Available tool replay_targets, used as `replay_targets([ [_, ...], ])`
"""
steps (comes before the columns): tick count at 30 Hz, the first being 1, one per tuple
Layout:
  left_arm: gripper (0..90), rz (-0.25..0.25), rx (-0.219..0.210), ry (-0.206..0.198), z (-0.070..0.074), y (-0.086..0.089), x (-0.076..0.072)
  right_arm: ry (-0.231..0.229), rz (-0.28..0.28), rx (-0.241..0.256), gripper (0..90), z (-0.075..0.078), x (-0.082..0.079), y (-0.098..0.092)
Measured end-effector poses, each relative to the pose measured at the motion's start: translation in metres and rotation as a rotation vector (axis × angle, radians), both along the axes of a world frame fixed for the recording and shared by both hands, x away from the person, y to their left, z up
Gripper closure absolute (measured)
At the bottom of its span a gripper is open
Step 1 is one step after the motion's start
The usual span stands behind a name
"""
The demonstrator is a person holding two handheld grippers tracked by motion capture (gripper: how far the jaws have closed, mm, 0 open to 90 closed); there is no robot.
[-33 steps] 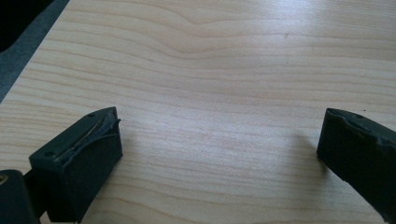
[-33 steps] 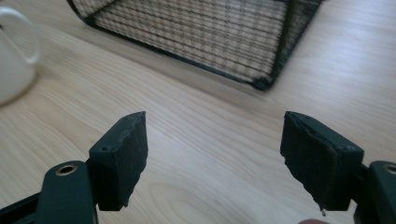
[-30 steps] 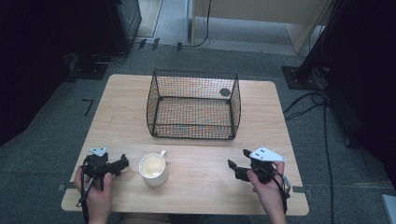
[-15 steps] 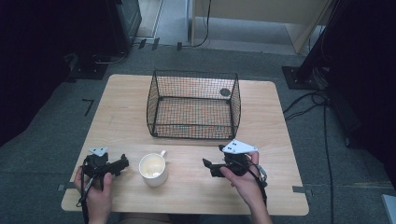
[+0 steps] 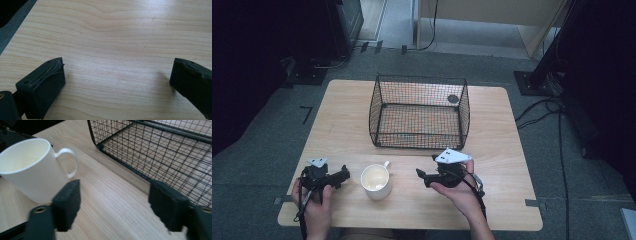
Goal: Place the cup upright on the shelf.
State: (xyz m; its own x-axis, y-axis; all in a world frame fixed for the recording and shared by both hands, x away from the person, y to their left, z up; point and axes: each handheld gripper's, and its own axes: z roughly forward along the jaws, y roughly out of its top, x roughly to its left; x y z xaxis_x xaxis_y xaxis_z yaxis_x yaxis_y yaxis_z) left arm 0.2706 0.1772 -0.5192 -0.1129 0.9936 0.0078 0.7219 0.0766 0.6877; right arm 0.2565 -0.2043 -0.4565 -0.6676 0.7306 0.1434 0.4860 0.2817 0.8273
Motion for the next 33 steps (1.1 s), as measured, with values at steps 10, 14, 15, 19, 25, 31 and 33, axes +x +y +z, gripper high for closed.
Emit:
replay_targets([
  [10, 0.1, -0.001, 0.000, -0.001, 0.000, 0.000, 0.000, -0.073, 0.057, -0.022, 44.4, -0.005, 0.007, 0.023],
  [14, 0.1, 0.000, 0.000, -0.001, 0.000, 0.000, 0.000, -0.062, 0.081, -0.017, 47.3, -0.009, 0.011, 0.032],
  [15, 0.1, 0.000, 0.000, -0.001, 0.000, 0.000, 0.000, -0.059, 0.086, -0.016, 47.3, -0.010, 0.011, 0.034],
  [19, 0.1, 0.000, 0.000, -0.001, 0.000, 0.000, 0.000, -0.054, 0.090, -0.010, 48.6, -0.012, 0.015, 0.039],
  [25, 0.1, 0.000, 0.000, -0.001, 0.000, 0.000, 0.000, -0.052, 0.082, 0.000, 53.3, -0.013, 0.019, 0.049],
  [31, 0.1, 0.000, 0.000, -0.001, 0.000, 0.000, 0.000, -0.047, 0.156, -0.017, 58.1, -0.020, 0.022, 0.067],
  [33, 0.1, 0.000, 0.000, 0.000, 0.000, 0.000, 0.000, -0.043, 0.157, -0.014, 58.8, -0.023, 0.023, 0.072],
])
